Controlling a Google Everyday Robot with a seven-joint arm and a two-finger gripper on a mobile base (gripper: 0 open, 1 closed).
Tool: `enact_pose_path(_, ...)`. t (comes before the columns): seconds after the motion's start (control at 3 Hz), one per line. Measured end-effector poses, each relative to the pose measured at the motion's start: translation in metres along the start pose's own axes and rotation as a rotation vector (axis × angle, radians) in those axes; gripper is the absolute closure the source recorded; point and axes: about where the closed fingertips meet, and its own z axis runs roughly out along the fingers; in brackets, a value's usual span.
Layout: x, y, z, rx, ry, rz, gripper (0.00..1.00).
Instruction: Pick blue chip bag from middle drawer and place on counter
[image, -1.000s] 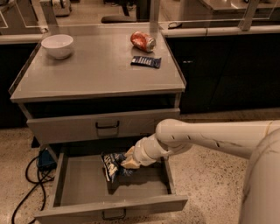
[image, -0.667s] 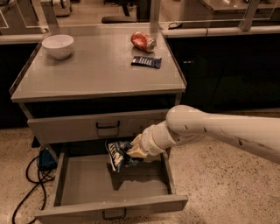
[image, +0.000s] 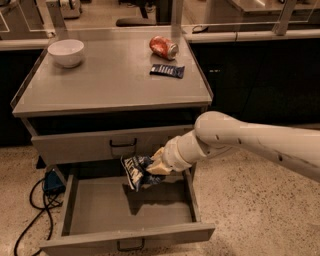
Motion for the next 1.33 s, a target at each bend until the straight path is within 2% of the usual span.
enact_pose_path(0.67, -0.068, -0.06, -0.155, 0.083, -0.068, -0.02, 1.0)
enact_pose_path(1.0, -0.088, -0.072, -0.176, 0.107, -0.089, -0.054, 1.0)
enact_pose_path(1.33, -0.073, -0.063, -0.153, 0.051, -0.103, 0.007, 1.0)
